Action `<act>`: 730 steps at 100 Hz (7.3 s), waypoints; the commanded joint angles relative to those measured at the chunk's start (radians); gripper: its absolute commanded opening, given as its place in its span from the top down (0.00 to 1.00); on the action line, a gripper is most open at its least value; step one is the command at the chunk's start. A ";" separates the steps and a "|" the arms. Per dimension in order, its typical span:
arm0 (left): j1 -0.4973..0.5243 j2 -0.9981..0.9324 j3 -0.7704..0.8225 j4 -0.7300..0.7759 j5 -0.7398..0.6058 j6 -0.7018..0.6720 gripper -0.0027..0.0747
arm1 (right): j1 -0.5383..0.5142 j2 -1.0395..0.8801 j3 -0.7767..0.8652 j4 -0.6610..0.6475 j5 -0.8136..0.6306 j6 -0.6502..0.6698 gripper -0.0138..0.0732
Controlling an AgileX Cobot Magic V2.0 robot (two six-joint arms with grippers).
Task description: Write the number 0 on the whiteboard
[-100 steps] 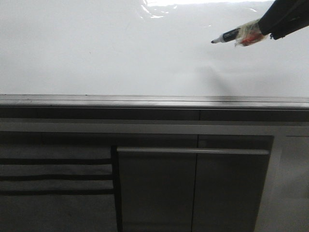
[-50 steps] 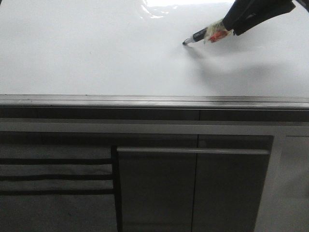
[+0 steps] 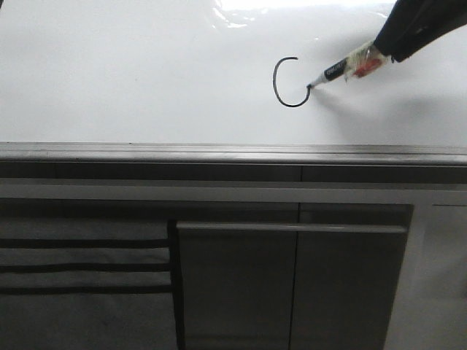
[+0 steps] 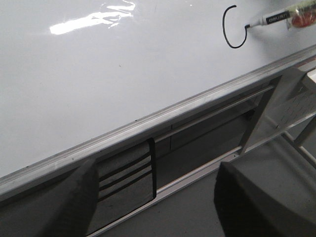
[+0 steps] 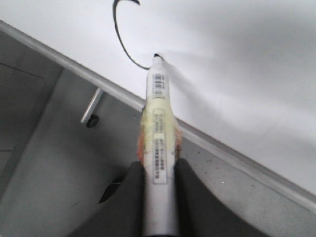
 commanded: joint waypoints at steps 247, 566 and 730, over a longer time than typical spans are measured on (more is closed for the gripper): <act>-0.451 0.385 -0.323 -0.267 0.049 0.559 0.96 | 0.363 -0.507 0.287 0.139 0.022 -0.785 0.88; 0.422 -0.371 0.217 -0.294 -0.248 0.228 0.89 | 0.018 -1.030 0.913 -0.451 -0.848 0.461 0.92; 0.365 -0.875 0.758 -0.102 -0.543 0.099 0.99 | 0.018 -1.026 0.968 -0.451 -0.823 0.461 0.93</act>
